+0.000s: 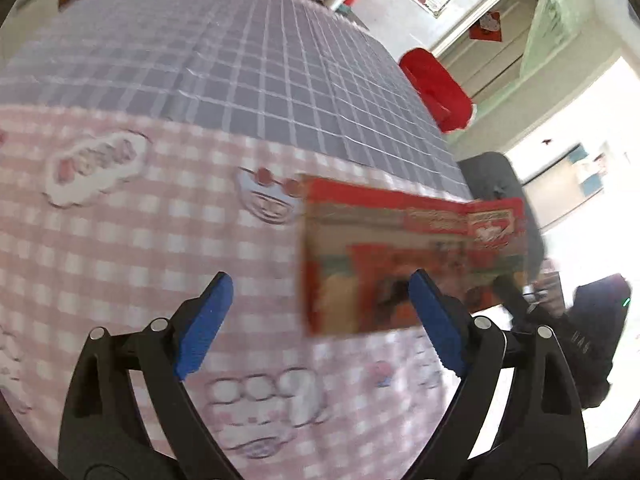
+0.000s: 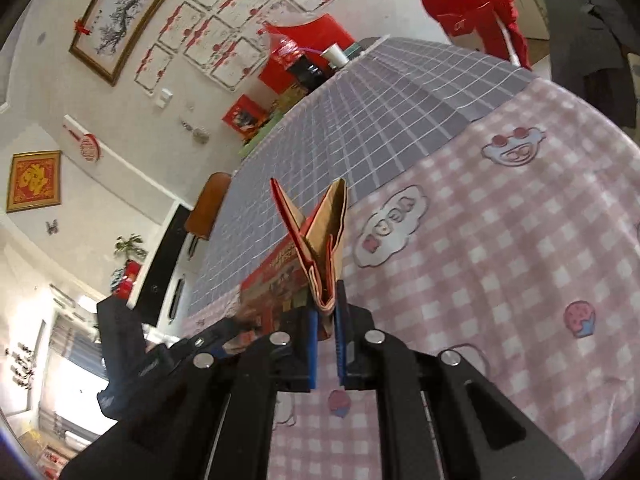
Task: Collect trash
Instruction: 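Grasp the red printed paper box with the right tool, then the left tool, then carry the red paper box to the blue bucket and open both tools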
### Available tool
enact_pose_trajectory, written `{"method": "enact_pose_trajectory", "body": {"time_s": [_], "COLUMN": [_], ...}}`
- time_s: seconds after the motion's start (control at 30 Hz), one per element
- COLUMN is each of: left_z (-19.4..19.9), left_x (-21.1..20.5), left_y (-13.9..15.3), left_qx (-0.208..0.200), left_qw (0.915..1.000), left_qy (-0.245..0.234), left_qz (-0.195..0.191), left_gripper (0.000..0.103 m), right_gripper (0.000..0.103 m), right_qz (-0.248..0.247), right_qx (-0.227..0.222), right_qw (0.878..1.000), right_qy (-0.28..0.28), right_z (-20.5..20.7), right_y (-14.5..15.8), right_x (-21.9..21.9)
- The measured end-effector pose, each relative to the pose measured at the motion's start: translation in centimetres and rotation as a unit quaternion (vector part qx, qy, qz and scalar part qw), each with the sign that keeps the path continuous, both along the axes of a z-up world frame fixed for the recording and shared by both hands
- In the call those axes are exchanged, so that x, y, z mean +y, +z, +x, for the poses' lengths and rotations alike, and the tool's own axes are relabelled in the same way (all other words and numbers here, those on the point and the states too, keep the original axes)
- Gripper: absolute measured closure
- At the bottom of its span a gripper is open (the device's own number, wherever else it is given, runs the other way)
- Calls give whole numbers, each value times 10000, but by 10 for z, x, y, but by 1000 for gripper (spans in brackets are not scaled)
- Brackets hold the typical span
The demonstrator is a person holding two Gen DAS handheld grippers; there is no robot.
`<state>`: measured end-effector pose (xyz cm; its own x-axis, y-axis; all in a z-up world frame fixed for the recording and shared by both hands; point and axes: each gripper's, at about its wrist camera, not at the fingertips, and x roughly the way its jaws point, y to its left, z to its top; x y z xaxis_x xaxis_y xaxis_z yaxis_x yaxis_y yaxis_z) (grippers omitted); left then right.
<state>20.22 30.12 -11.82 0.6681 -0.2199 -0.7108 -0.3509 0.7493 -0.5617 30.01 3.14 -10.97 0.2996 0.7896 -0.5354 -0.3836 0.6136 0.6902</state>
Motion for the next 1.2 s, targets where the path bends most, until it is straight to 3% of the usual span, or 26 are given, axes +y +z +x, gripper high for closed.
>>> {"method": "enact_pose_trajectory", "body": {"time_s": [0.07, 0.1, 0.13, 0.17, 0.27, 0.4, 0.57, 0.7, 0.97, 1.2], "left_z": [8, 12, 14, 14, 13, 10, 9, 16, 46, 76], "left_x": [0, -2, -5, -7, -6, -6, -22, -42, -116, -220], "left_y": [-5, -6, -5, -2, 5, 17, 35, 47, 53, 53], "left_qx": [73, 63, 45, 32, -115, -306, -452, -578, -793, -936], "left_qw": [9996, 9996, 9999, 9997, 9987, 9961, 9915, 9893, 9818, 9645], "left_qy": [61, -26, -90, 3, 62, -2, -97, -281, -1082, -2056], "left_qz": [-263, -256, -70, 261, 483, 829, 1214, 1312, 1345, 1368], "left_gripper": [16, 24, 49, 64, 77, 82, 83, 83, 83, 83], "right_gripper": [95, 95, 95, 95, 95, 95, 95, 95, 95, 95], "right_qz": [10, 8, 30, -34, -146, 30, -170, -157, -105, -263], "right_qx": [56, 95, 154, 172, 269, 461, 106, -32, -119, -220], "right_qw": [10000, 10000, 9999, 9998, 9995, 9989, 9997, 9994, 9941, 9790], "right_qy": [28, 30, 36, -55, -117, -86, -151, -310, -1075, -2010], "right_z": [-1, -1, -1, -1, 0, -1, -14, -17, -26, -46], "right_y": [-3, -6, -8, -10, -19, -29, -18, -10, -3, -2], "right_x": [2, 2, 3, 2, 2, -1, -3, -23, -111, -213]}}
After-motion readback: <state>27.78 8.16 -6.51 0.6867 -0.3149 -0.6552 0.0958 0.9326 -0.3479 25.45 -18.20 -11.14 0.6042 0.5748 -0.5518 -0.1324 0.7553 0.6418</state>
